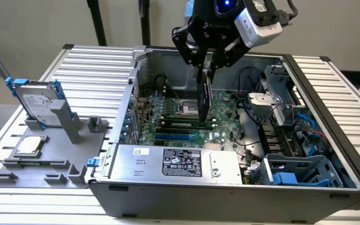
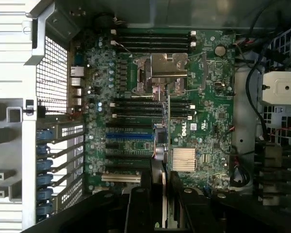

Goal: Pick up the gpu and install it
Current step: 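Pick up the gpu and move the gpu toward the slot, then insert the gpu into the slot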

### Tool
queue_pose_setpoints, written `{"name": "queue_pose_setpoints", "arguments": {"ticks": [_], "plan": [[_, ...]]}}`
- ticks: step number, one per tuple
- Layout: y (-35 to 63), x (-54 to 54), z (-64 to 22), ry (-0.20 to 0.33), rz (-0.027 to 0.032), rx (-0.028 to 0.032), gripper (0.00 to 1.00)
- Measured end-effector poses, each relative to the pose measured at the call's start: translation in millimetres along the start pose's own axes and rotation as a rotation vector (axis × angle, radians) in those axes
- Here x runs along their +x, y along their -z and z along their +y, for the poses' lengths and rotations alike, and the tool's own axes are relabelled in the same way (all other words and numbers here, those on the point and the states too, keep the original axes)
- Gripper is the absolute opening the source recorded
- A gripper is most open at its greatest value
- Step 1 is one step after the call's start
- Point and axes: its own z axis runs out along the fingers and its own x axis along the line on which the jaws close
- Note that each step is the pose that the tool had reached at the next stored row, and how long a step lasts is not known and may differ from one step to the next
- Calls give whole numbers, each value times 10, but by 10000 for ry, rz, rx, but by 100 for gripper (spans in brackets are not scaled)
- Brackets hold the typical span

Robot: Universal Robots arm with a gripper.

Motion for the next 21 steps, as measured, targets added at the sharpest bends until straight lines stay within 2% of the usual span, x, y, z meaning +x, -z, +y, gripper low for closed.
{"name": "queue_pose_setpoints", "arguments": {"ticks": [2,17,21], "plan": [[0,-25,0,-2,44,43,27],[-1,-26,1,4,46,47,27],[-1,-25,1,647,65,61,27]]}}
